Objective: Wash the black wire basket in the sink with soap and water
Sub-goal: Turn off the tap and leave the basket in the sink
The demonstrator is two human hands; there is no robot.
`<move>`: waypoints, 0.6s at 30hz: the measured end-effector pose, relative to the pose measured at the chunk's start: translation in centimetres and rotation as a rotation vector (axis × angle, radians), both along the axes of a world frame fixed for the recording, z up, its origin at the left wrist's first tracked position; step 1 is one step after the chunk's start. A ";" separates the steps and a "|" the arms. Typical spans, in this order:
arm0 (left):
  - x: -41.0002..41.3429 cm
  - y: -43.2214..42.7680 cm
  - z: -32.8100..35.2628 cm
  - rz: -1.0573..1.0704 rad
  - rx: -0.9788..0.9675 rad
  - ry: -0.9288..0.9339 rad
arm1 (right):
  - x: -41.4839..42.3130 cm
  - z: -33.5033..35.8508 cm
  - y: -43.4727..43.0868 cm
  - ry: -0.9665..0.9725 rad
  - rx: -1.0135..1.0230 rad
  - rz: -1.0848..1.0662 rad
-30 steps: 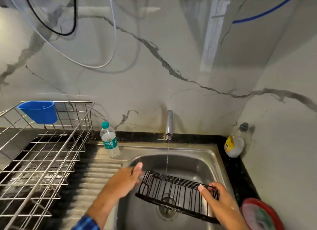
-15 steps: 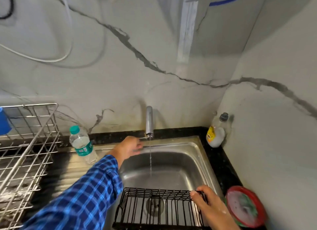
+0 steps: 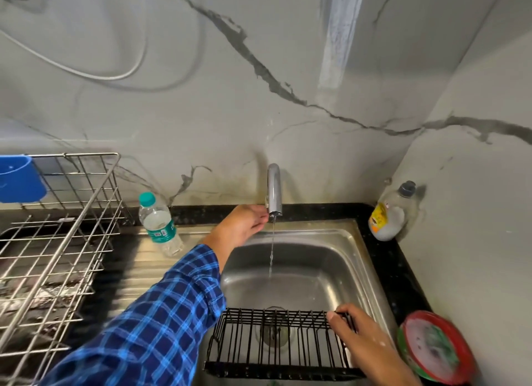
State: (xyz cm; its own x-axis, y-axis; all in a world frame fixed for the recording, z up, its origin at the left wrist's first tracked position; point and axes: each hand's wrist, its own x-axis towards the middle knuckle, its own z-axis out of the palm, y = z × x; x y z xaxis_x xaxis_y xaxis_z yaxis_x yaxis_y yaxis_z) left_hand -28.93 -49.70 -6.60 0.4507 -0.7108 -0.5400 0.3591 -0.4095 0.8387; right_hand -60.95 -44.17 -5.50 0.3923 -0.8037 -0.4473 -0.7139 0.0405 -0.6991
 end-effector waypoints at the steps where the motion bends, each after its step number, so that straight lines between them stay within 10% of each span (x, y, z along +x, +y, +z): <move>1: -0.2 -0.2 -0.1 -0.061 0.005 -0.051 | 0.0 0.1 0.0 -0.005 0.003 -0.004; 12: -2.1 4.9 2.2 -0.524 0.149 -0.766 | -0.9 0.9 0.4 -0.089 0.019 -0.074; 18: -4.2 17.2 6.4 -0.420 0.084 -0.879 | -2.2 3.9 1.3 -0.153 -0.126 -0.122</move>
